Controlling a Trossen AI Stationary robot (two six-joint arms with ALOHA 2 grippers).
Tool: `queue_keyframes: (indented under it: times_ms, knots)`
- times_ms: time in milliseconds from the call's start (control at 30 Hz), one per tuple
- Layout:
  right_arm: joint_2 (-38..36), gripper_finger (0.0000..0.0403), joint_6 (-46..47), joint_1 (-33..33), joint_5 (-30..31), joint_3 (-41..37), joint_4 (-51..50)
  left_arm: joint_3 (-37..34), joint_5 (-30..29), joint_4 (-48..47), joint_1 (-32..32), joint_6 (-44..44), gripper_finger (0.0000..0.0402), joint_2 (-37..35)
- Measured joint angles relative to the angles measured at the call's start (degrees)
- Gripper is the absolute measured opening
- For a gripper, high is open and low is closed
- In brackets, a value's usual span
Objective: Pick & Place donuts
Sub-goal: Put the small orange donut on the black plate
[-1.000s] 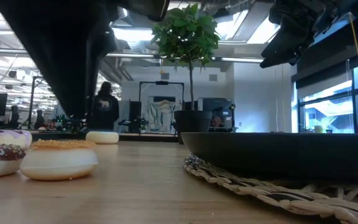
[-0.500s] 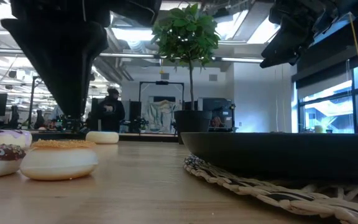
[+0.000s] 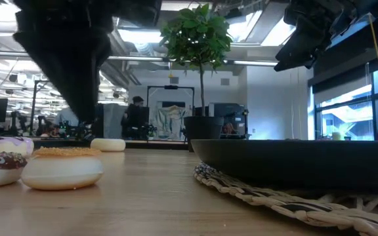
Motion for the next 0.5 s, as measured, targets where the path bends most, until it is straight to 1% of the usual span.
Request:
queue_keyframes:
  times_ms: [133, 200, 300, 400, 500]
  knots:
    - [0.0, 0.0214, 0.05, 0.0, 0.01, 0.0, 0.01, -0.19, -5.42, 1.1, -0.17, 0.99, 0.0025, -0.21]
    - [0.0, 0.0214, 0.05, 0.0, -0.01, 0.0, 0.01, -0.21, -6.01, 1.26, -0.13, 1.35, 0.0025, -0.21]
    - [0.0, 0.0214, 0.01, 0.0, -0.01, 0.0, -0.01, -0.21, -5.26, 1.16, -0.17, 4.34, 0.0028, -0.21]
    - [0.0, 0.0214, 0.07, 0.0, -0.01, 0.0, -0.02, -0.21, -4.33, 1.24, -0.19, 3.98, 0.0033, -0.21]
    - [0.0, 0.0214, 0.01, 0.0, -0.01, 0.0, -0.05, -0.21, -1.55, 1.26, -0.19, 3.35, 0.0041, -0.21]
